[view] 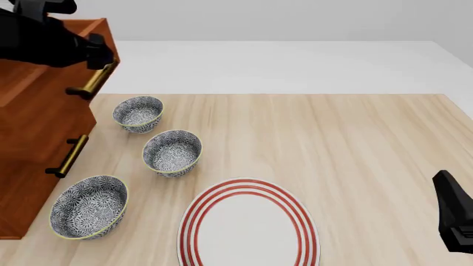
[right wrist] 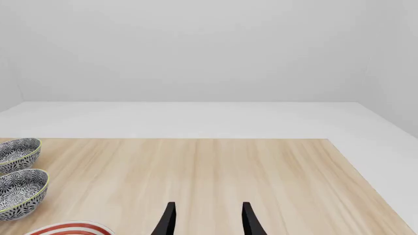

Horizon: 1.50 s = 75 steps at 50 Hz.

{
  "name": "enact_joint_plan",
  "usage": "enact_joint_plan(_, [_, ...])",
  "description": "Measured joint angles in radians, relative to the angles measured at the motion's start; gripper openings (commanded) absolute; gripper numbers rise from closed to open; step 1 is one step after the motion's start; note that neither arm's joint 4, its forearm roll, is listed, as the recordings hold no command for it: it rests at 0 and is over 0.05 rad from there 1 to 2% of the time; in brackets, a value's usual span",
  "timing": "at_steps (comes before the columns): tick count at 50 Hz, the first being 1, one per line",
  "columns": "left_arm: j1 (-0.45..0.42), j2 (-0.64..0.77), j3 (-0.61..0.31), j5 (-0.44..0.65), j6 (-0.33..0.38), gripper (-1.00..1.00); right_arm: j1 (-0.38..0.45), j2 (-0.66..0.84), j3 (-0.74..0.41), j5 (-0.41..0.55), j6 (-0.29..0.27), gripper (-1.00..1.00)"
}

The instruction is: Open the top drawer of the cabinet.

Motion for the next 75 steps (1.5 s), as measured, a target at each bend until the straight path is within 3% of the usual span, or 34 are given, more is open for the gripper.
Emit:
enact_joint_plan(24, [-0.043,-0.001,0.002,-0.009,-0.066,1.00,0.000,0.000,0.000,0.000,0.000,1.00])
enact_joint_plan(54, [-0.104,0.011,-0.024,0.033,-0.007,1.00,0.000,0.000,0.000,0.000,0.000,1.00])
enact_joint_plan(75, [-0.150,0.019,-0.031,0.031,-0.010,1.00,0.000,0.000,0.000,0.000,0.000,1.00])
